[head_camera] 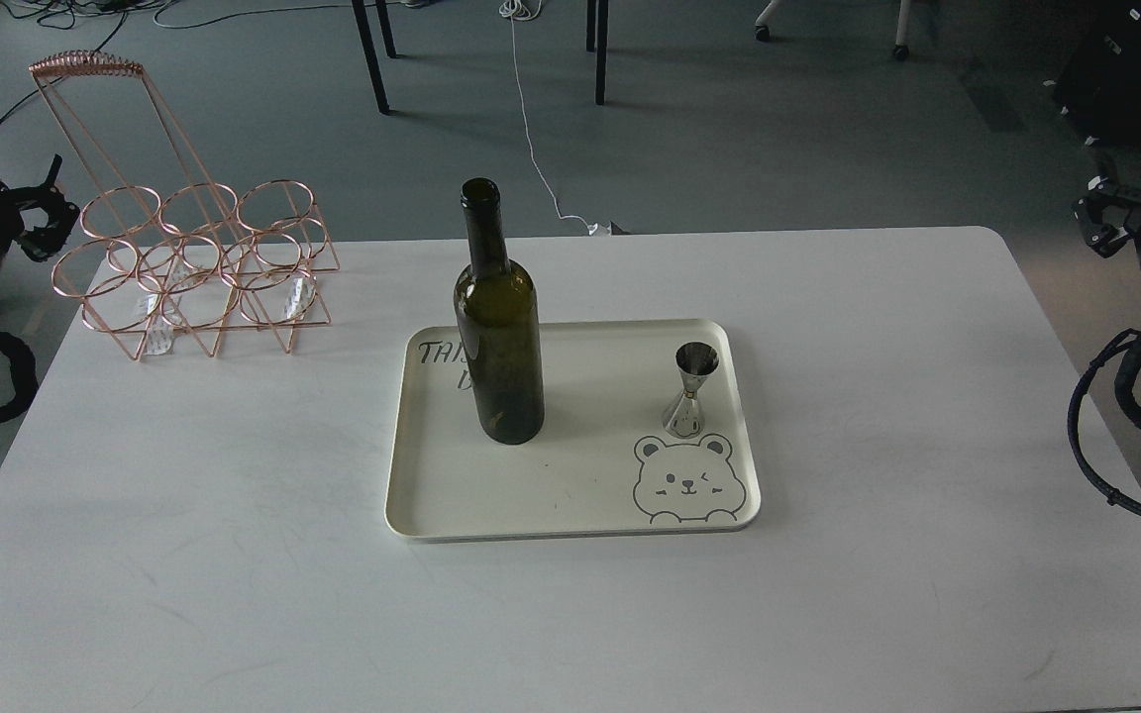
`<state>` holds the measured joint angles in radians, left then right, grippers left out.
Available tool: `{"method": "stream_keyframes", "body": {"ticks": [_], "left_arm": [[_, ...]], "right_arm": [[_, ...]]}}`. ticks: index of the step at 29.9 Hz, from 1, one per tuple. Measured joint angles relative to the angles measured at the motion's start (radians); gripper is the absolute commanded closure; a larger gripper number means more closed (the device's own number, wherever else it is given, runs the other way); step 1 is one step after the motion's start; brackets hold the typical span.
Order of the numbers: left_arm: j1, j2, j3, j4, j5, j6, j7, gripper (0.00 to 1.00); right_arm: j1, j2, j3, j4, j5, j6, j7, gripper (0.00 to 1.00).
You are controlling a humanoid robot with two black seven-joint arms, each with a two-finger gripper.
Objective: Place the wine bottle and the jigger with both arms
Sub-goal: 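Move the right gripper in from the side toward the metal jigger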
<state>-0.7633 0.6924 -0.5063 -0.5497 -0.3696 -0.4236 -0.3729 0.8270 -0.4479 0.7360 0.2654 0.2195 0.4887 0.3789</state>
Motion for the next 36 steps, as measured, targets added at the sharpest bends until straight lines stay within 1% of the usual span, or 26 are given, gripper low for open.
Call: {"method": "stream_keyframes", "body": {"ticks": [11, 15, 18, 23, 28, 33, 36], "left_arm": [[-0.001, 0.020, 0.005, -0.036, 0.001, 0.004, 0.000, 0.01], [-0.001, 0.023, 0.000, -0.038, 0.000, 0.005, 0.000, 0.01], [-0.001, 0.024, 0.001, -0.038, 0.000, 0.005, 0.000, 0.01], [-0.001, 0.024, 0.003, -0.039, 0.000, 0.005, 0.000, 0.01], [-0.007, 0.021, -0.001, -0.038, 0.000, 0.005, -0.001, 0.01], [-0.008, 0.020, -0.003, -0.040, 0.000, 0.009, -0.003, 0.01], [-0.008, 0.023, -0.004, -0.041, 0.000, 0.009, -0.003, 0.01]], "right_arm": [[0.001, 0.000, -0.001, 0.008, -0.001, 0.000, 0.000, 0.01], [0.002, -0.017, -0.002, 0.066, -0.007, 0.000, 0.000, 0.01], [0.006, -0.059, -0.023, 0.121, -0.015, 0.000, 0.001, 0.01], [0.024, -0.181, -0.140, 0.282, -0.079, 0.000, 0.002, 0.01], [0.029, -0.313, -0.166, 0.486, -0.254, 0.000, 0.008, 0.01], [0.026, -0.386, -0.165, 0.642, -0.414, -0.001, 0.022, 0.01], [0.026, -0.413, -0.163, 0.717, -0.481, -0.026, 0.035, 0.01]]}}
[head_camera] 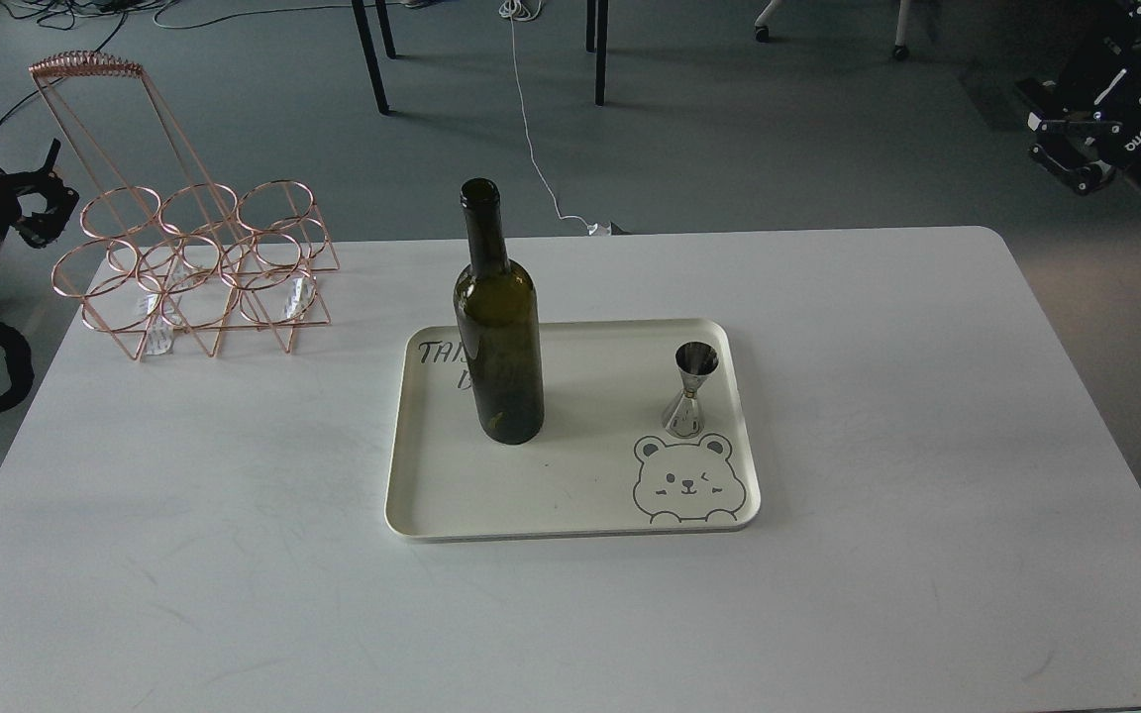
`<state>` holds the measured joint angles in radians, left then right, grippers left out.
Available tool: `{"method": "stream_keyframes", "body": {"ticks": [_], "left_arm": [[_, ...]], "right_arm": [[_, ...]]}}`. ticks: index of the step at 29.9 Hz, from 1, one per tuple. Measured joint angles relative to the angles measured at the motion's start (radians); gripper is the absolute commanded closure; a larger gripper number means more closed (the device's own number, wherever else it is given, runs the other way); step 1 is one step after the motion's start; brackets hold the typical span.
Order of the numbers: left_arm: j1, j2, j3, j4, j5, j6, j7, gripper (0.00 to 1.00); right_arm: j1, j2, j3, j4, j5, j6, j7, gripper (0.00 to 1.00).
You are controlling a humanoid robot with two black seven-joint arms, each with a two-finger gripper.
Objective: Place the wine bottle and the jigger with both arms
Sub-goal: 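Move the right gripper in from the side toward the metal jigger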
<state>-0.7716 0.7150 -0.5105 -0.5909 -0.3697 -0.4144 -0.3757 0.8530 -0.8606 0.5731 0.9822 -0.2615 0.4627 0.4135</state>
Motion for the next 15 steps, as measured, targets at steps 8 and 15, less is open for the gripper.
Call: {"method": "stream_keyframes", "body": {"ticks": [8, 15], "left_arm": [[0.000, 0.021, -0.001, -0.002, 0.000, -0.004, 0.000, 0.01], [0.002, 0.027, -0.001, -0.001, 0.000, -0.006, 0.000, 0.01]], "right_arm": [[-0.004, -0.016, 0.000, 0.156, -0.196, -0.114, 0.005, 0.01], [-0.012, -0.007, -0.032, 0.267, -0.463, -0.208, 0.007, 0.02]]}}
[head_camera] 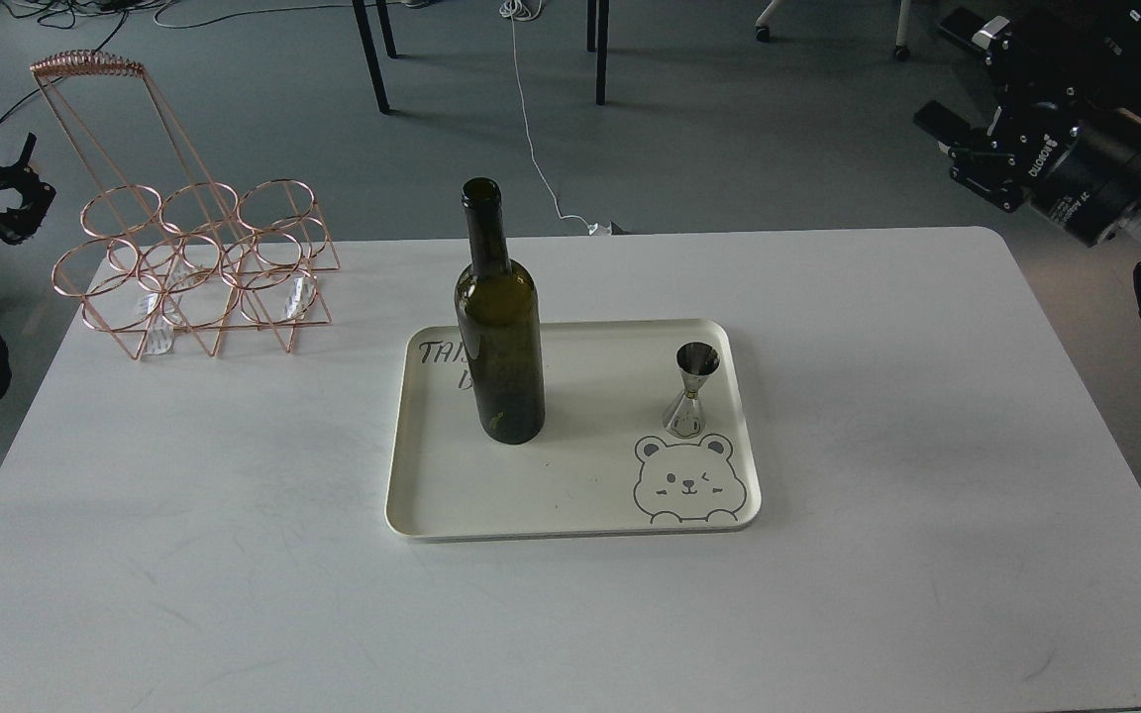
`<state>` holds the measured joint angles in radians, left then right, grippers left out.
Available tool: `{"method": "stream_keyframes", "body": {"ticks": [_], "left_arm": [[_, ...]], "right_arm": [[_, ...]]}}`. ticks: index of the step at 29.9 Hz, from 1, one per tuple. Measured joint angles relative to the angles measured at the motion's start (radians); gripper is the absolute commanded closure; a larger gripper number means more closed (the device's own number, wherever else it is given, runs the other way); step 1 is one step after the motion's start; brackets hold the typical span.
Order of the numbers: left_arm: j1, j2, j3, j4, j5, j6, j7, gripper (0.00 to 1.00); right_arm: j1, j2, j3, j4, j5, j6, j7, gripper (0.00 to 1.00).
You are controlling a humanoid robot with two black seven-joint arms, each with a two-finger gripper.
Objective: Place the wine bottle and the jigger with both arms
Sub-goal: 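Move the right gripper in from the side toward the metal jigger, then reach the right gripper to the jigger on the tray and grasp it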
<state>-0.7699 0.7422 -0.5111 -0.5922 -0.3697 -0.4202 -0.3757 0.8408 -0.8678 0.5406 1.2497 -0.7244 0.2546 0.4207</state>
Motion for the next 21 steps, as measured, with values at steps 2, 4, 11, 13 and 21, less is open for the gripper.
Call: {"method": "stream_keyframes", "body": {"ticks": [2, 4, 11, 13, 21], "left_arm": [[0.000, 0.000, 0.000, 0.000, 0.000, 0.000, 0.000, 0.01], [0.000, 0.000, 0.000, 0.000, 0.000, -0.002, 0.000, 0.01], [0.001, 0.000, 0.000, 0.000, 0.000, -0.003, -0.003, 0.01], [0.001, 0.000, -0.001, 0.000, 0.000, -0.003, -0.003, 0.01], [0.005, 0.000, 0.000, 0.000, 0.000, -0.003, -0.003, 0.01]], "right_arm": [[-0.002, 0.011, -0.018, 0.011, -0.120, -0.046, 0.016, 0.02], [-0.004, 0.020, -0.038, 0.026, -0.212, -0.093, 0.042, 0.02], [-0.031, 0.003, -0.161, 0.152, -0.503, -0.251, 0.068, 0.02], [-0.051, -0.008, -0.202, 0.170, -0.597, -0.301, 0.068, 0.02], [-0.169, -0.007, -0.299, 0.131, -0.860, -0.471, 0.068, 0.02]]}}
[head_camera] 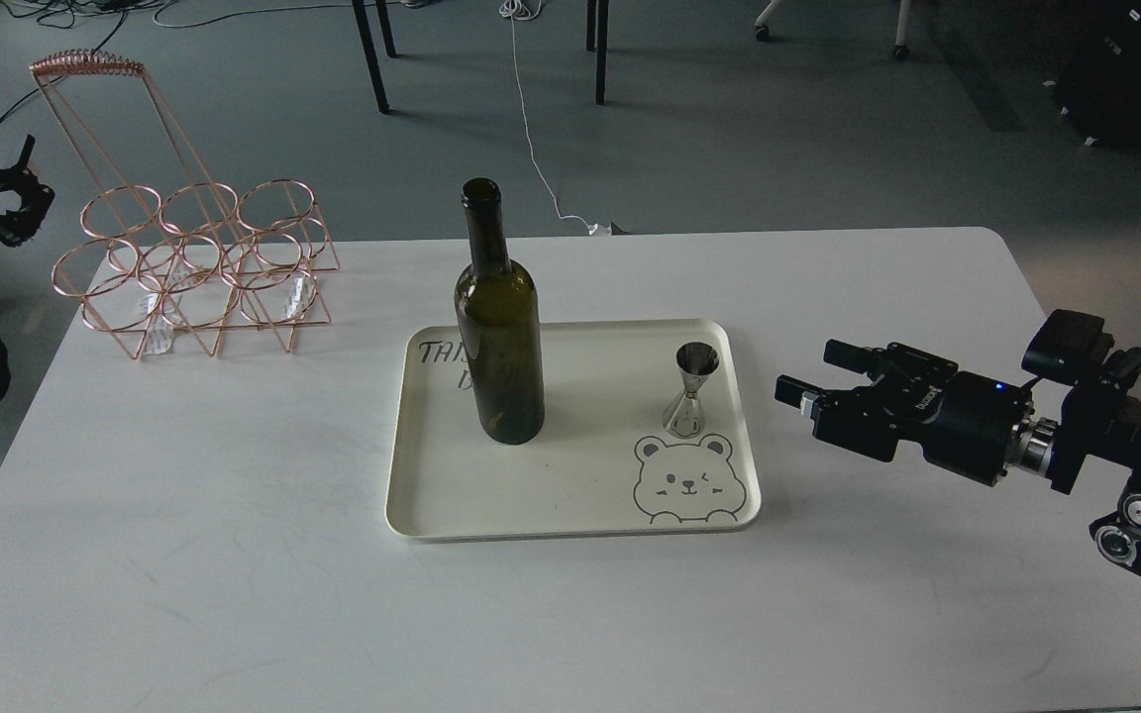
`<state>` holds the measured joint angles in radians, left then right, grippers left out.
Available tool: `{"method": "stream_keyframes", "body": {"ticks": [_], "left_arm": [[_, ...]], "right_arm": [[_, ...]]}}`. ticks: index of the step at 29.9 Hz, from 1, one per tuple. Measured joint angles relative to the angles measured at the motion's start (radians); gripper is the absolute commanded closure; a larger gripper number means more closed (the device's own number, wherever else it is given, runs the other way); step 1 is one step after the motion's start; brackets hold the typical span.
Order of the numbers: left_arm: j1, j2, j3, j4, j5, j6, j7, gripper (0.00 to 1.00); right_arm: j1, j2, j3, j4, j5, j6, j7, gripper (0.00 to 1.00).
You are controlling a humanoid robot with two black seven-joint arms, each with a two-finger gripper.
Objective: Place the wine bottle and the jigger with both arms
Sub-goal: 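Reach the right gripper to the jigger on the tray and grasp it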
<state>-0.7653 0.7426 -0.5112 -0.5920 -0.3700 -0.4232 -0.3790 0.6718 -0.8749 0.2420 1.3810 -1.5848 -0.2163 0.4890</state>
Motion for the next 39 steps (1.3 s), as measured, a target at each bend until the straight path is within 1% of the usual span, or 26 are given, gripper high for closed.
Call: {"method": "stream_keyframes", "body": {"ticks": [4, 11, 17, 21, 26, 31, 39], "left_arm": [[0.001, 0.000, 0.000, 0.000, 0.000, 0.001, 0.000, 0.01], [0.002, -0.002, 0.001, 0.001, 0.000, 0.001, 0.000, 0.01], [0.006, -0.009, 0.001, 0.002, 0.000, 0.001, -0.001, 0.01], [0.007, -0.012, 0.001, 0.002, -0.001, 0.001, -0.003, 0.01], [0.007, -0.012, 0.000, 0.002, -0.001, 0.002, -0.003, 0.01], [0.003, -0.012, -0.001, 0.002, -0.001, 0.004, -0.004, 0.01], [0.003, -0.005, -0.001, 0.001, -0.001, 0.002, -0.004, 0.01]], "right_arm": [[-0.035, 0.047, -0.004, -0.068, -0.012, -0.014, 0.000, 0.04], [-0.040, 0.203, -0.010, -0.246, -0.081, -0.067, 0.000, 0.13], [-0.030, 0.319, -0.011, -0.361, -0.105, -0.093, 0.000, 0.16], [-0.004, 0.374, -0.011, -0.401, -0.106, -0.102, 0.000, 0.17], [0.018, 0.420, -0.013, -0.428, -0.106, -0.103, 0.000, 0.18], [0.056, 0.431, -0.059, -0.461, -0.106, -0.104, 0.000, 0.26], [0.079, 0.445, -0.076, -0.474, -0.106, -0.104, 0.000, 0.26]]}}
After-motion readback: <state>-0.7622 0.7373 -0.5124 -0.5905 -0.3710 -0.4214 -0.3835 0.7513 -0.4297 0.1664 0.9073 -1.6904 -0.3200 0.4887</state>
